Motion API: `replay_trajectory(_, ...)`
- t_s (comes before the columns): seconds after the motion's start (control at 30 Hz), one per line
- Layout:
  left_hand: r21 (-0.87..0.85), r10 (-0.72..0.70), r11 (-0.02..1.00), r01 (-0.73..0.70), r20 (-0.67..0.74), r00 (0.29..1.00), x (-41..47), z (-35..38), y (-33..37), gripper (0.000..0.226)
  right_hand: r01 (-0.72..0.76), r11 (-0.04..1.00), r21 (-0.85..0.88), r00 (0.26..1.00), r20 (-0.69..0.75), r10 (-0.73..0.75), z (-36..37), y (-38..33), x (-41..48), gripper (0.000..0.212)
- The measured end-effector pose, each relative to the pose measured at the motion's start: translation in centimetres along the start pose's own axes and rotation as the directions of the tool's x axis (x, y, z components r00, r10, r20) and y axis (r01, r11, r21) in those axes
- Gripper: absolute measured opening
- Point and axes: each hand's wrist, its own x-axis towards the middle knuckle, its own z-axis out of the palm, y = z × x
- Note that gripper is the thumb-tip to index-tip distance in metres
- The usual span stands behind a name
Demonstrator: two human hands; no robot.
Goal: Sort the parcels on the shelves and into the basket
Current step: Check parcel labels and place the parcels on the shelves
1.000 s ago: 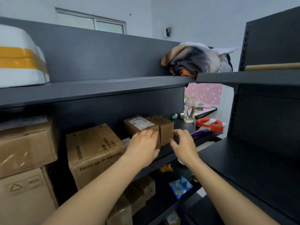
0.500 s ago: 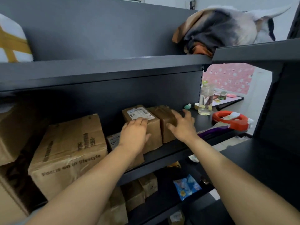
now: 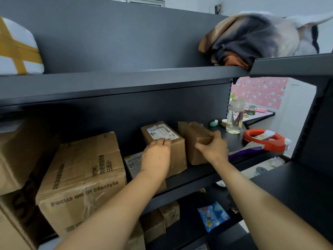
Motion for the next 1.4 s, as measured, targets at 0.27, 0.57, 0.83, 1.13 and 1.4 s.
replay_trajectory(0.27,0.001,0.027,1.0,-0.027,0.026,0.999,0.2,-0.9,0.2,0.045,-0.04,0.924,0.379,0.988,-0.126,0.095,-4.8,0.2,-2.9,0.058)
replay_trajectory(0.57,-0.87,-0.047,0.488,0.064,0.047,0.998,-1.3,-3.2,5.7,0.065,0.237,0.951,0.197,0.942,-0.288,-0.175,-8.3,0.4,-7.6,0.08)
replay_trajectory(0.83,-0.807,0.153,-0.362,0.467,0.443,0.883,-1.7,-5.1,9.4,0.082,0.532,0.702,-0.474,0.71,-0.203,-0.675,-9.1,1.8,-10.6,0.11)
replay_trajectory(1.13,-0.828,0.037,-0.351,0.437,0.454,0.89,-1.3,-3.8,8.3,0.075,0.698,0.555,-0.452,0.613,-0.023,-0.79,-9.1,2.6,-12.2,0.06)
replay_trajectory(1.4,-0.799,0.133,-0.439,0.41,0.394,0.909,-1.5,-3.9,7.3,0.052,0.058,0.893,0.447,0.997,-0.064,-0.033,-10.2,0.3,-10.7,0.074)
